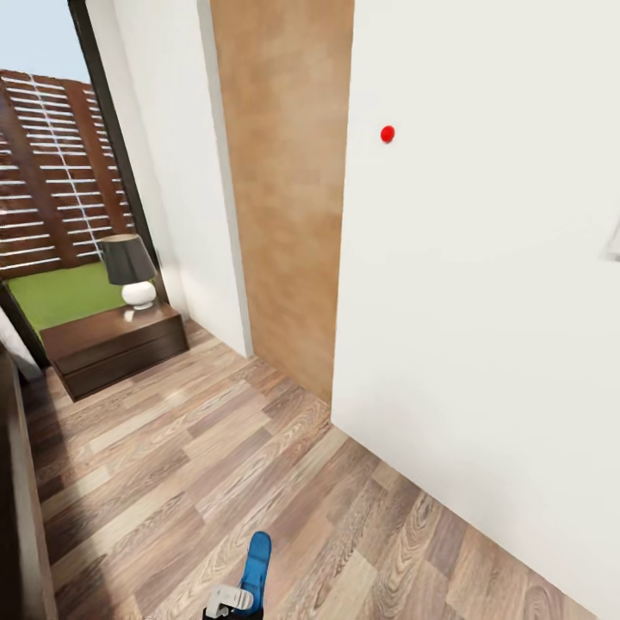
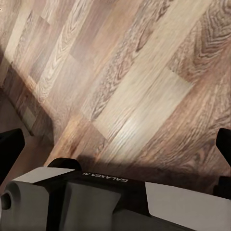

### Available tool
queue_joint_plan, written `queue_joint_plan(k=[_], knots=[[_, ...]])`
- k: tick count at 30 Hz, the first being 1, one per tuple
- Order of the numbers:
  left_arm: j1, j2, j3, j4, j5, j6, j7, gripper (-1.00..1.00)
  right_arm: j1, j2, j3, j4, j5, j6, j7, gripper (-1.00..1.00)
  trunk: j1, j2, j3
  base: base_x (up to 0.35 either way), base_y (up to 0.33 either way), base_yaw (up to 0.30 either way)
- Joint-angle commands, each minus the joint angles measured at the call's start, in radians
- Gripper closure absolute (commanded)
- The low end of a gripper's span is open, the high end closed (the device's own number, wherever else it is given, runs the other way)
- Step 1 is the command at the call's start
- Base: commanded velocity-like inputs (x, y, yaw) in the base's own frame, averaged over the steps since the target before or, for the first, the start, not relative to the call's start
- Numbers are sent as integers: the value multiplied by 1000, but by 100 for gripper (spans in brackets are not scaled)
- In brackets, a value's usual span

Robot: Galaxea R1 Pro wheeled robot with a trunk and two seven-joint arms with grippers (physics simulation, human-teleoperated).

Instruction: In the bedroom, move the book from the bed onto either nightstand, and place the two sandals side by side next to the bed.

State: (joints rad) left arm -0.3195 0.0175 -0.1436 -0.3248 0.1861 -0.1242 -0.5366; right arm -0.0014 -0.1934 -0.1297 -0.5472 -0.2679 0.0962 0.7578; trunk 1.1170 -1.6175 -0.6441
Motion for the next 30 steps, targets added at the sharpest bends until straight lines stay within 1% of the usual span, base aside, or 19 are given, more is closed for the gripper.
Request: queue_joint_plan(k=[1, 4, 10, 24, 30], knots=[[-1, 1, -8, 2, 9, -5, 0, 100, 0, 0, -2, 0, -10, 10, 5, -100, 0, 0, -1, 120, 0, 267], [-1, 1, -8, 2, 9, -5, 0, 100, 0, 0, -2, 0, -10, 10, 5, -100, 0, 0, -1, 234, 0, 111], [-1, 1, -8, 2, 9, -5, 0, 100, 0, 0, -2, 0, -10, 10, 5, -100, 0, 0, -1, 284, 0, 14], [-1, 1, -8, 2, 9, -5, 0, 100, 0, 1, -2, 0, -10, 10, 4, -100, 0, 0, -1, 34, 0, 0], [-1, 1, -8, 2, 9, -5, 0, 100, 0, 2, -2, 0, -10, 10, 3, -100, 0, 0, -1, 222, 54, 0]])
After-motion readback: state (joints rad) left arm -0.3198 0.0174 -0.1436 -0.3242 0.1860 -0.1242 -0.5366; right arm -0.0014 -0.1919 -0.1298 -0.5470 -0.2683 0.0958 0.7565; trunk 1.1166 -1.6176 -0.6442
